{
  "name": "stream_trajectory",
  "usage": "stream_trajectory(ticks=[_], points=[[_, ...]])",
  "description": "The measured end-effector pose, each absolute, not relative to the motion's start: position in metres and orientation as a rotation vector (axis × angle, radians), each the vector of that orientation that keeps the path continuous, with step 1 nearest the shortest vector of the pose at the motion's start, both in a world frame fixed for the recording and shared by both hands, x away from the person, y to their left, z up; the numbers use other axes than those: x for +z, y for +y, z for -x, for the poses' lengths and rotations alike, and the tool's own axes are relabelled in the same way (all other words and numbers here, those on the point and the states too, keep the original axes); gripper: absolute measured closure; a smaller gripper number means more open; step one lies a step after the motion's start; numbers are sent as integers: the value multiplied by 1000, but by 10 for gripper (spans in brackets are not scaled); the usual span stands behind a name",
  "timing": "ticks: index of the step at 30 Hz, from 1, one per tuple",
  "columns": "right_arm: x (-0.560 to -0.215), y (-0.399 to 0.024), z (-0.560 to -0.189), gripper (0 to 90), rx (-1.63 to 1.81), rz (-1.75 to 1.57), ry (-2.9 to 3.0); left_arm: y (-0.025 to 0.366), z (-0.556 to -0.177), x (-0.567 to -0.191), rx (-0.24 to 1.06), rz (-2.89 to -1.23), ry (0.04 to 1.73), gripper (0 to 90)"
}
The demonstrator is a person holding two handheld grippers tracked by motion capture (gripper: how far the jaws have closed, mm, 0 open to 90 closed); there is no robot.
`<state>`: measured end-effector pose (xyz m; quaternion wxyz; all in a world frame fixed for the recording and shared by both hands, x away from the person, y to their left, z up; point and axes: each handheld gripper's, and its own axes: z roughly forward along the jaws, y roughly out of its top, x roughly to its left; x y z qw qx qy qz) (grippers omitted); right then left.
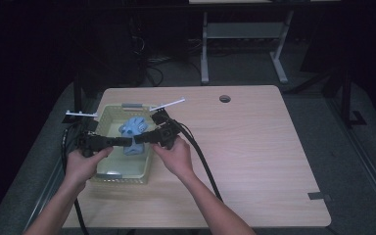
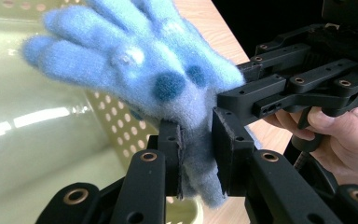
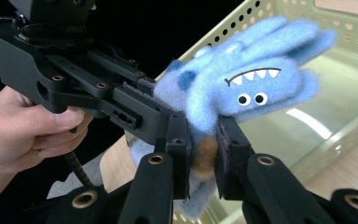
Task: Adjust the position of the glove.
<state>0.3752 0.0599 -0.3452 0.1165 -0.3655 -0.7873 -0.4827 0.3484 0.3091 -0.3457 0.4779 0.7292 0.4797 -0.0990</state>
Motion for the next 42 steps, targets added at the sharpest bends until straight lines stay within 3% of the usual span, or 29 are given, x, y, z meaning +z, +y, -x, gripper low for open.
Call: stream_trajectory(ticks=[42], points=[[-391,106,-397,767,-1291,1090,-2253,338,-359,-372,-188,-1901,1314,768]])
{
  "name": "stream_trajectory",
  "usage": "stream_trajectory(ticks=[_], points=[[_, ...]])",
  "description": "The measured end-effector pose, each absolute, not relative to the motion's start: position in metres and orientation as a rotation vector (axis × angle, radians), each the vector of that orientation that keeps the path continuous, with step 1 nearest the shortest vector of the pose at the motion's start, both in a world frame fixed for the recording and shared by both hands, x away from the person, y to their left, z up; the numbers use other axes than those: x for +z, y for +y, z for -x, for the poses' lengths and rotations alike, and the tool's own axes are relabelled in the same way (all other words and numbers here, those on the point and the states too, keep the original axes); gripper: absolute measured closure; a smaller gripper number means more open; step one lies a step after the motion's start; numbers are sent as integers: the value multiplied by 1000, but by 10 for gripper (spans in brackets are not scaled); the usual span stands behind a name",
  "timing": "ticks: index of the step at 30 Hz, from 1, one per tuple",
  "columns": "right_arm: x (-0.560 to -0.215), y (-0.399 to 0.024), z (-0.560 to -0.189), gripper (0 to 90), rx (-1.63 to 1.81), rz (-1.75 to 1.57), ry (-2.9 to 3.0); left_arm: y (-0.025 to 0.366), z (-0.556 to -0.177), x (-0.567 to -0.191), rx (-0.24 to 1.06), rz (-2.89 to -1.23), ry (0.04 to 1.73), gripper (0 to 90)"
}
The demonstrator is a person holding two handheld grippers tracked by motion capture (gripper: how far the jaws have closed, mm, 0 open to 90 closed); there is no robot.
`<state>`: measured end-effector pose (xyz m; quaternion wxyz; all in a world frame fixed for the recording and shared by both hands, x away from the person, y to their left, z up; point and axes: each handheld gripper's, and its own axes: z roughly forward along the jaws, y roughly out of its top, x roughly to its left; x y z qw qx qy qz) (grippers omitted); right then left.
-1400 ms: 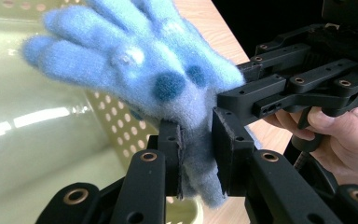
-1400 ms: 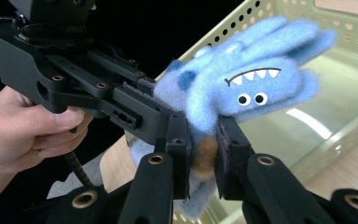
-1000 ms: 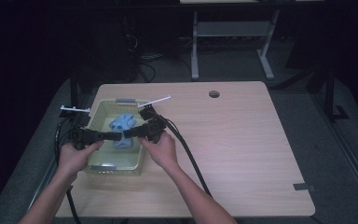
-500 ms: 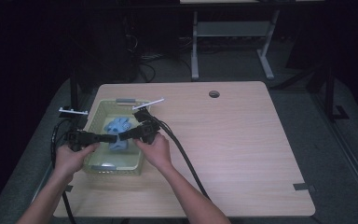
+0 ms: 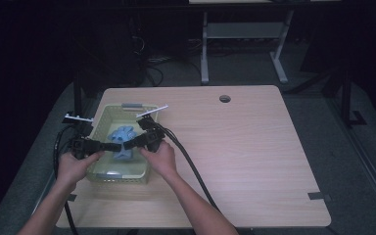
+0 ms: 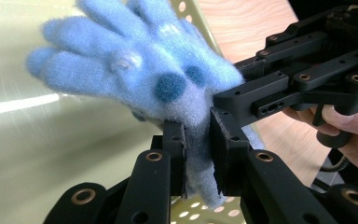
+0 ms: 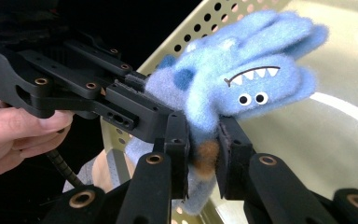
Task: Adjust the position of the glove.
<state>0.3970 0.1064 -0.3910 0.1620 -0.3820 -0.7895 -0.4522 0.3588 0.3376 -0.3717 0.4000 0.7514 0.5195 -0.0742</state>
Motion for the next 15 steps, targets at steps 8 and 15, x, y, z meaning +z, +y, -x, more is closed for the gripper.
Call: stream_trajectory(ticks=[8,15], points=[[-401,118,-397,764,-1217,1105,-2302,335,-359,-380,-148,-1981,1357,782],[-410,126,-398,758,-1158,1103,-2330,340,-359,-389,-173,-1980,1364,818]])
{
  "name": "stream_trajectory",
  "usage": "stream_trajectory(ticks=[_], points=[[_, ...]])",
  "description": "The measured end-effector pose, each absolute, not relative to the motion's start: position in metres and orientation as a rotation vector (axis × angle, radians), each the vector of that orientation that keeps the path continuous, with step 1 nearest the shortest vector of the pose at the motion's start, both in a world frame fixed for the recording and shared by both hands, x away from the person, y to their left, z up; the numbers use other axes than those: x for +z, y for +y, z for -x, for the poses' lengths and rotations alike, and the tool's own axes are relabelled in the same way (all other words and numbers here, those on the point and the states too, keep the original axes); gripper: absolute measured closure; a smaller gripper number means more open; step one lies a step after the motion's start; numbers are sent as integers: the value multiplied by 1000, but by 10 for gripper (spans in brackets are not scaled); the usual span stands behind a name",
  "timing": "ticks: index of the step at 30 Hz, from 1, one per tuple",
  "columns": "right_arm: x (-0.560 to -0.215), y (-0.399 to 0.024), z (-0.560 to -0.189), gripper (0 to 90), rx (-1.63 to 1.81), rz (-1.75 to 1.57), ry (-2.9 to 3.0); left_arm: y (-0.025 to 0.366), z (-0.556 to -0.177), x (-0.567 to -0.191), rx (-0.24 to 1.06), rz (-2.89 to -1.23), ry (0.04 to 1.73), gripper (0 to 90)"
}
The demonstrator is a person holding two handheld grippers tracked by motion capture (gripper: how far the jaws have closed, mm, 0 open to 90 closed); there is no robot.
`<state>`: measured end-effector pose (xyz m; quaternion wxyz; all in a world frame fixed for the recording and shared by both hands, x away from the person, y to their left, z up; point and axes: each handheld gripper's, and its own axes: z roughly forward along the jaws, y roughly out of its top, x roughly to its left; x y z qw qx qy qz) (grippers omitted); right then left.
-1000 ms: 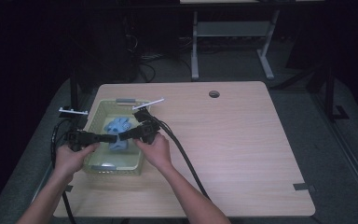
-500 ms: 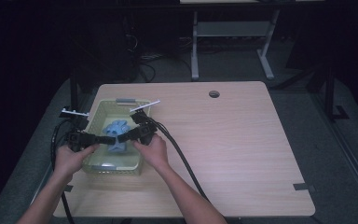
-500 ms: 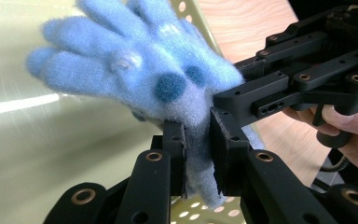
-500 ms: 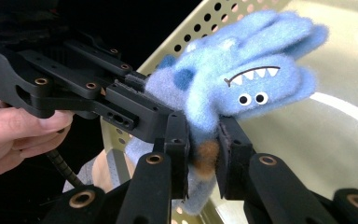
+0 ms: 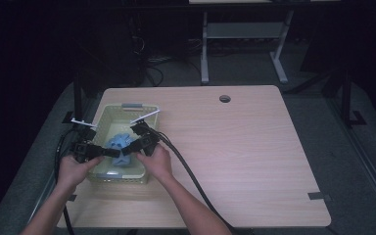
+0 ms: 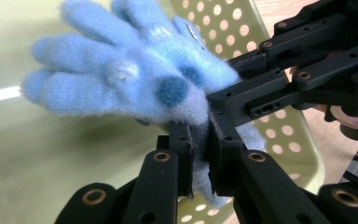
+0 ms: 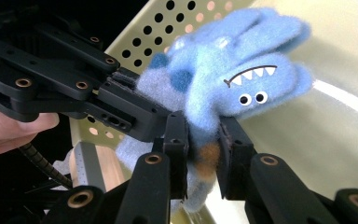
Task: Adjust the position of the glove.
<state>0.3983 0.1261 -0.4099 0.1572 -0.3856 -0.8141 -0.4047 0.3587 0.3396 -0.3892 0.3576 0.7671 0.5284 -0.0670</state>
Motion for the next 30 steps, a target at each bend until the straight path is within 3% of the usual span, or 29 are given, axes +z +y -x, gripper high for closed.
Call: stream_trajectory(ticks=[6,15,22,28,30], points=[[-405,124,-397,740,-1152,1133,-2375,341,-360,-389,-159,-1988,1373,826],[-395,116,-395,704,-1161,1150,-2416,324,-370,-409,-108,-2143,1499,813],[-391,109,-395,690,-1180,1145,-2392,331,-375,-402,-40,-2197,1551,663],[-390,102,-396,683,-1207,1151,-2369,340,-373,-387,22,-2161,1548,684],[-389,99,-396,684,-1209,1152,-2370,338,-373,-386,26,-2172,1527,754]])
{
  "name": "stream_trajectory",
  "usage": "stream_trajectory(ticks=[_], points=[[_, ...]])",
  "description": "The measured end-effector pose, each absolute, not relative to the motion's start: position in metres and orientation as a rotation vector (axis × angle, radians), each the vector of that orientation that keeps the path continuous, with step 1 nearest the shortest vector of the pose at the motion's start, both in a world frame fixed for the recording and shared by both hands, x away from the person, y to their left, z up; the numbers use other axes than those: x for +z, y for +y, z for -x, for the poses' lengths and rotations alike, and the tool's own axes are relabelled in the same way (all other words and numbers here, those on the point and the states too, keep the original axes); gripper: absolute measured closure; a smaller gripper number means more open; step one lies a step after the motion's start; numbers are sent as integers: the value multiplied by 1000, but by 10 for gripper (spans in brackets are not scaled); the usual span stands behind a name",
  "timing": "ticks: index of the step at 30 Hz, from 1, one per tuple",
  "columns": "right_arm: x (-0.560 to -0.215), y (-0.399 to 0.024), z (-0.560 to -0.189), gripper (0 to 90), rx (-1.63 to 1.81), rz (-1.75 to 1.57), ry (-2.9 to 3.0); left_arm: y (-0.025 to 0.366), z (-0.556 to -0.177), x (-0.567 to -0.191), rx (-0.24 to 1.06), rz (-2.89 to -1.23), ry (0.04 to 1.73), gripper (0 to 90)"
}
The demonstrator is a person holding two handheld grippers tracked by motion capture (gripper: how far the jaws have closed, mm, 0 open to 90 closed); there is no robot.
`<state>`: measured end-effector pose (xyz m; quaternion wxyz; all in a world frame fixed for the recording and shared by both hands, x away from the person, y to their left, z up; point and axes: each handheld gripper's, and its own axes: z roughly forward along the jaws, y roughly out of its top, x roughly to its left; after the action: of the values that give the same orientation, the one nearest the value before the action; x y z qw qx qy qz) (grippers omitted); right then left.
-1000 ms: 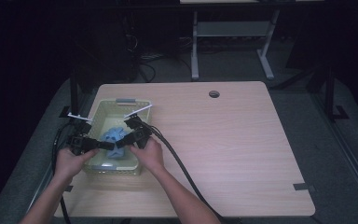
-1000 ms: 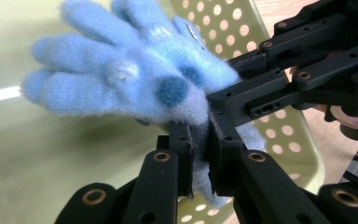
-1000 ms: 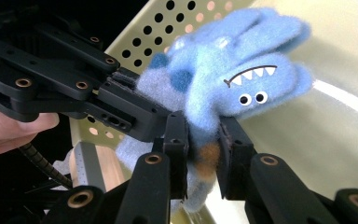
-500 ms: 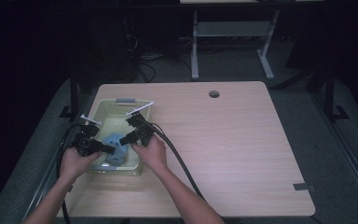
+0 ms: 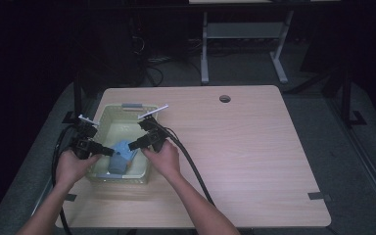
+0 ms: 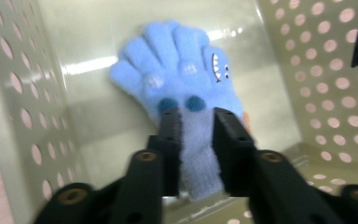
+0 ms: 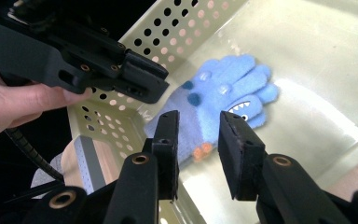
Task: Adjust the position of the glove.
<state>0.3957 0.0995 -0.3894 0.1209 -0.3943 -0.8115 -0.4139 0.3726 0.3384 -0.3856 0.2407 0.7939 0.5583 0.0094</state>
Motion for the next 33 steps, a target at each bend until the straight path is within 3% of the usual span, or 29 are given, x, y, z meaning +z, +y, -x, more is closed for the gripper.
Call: stream_trajectory(ticks=[13,22,33], points=[[-388,94,-396,660,-1223,1136,-2354,322,-384,-410,-6,-2273,1581,744],[-384,84,-397,631,-1251,1144,-2325,330,-379,-388,9,-2120,1510,545],[-374,60,-400,526,-1306,1133,-2293,329,-377,-376,-26,-2013,1436,455]])
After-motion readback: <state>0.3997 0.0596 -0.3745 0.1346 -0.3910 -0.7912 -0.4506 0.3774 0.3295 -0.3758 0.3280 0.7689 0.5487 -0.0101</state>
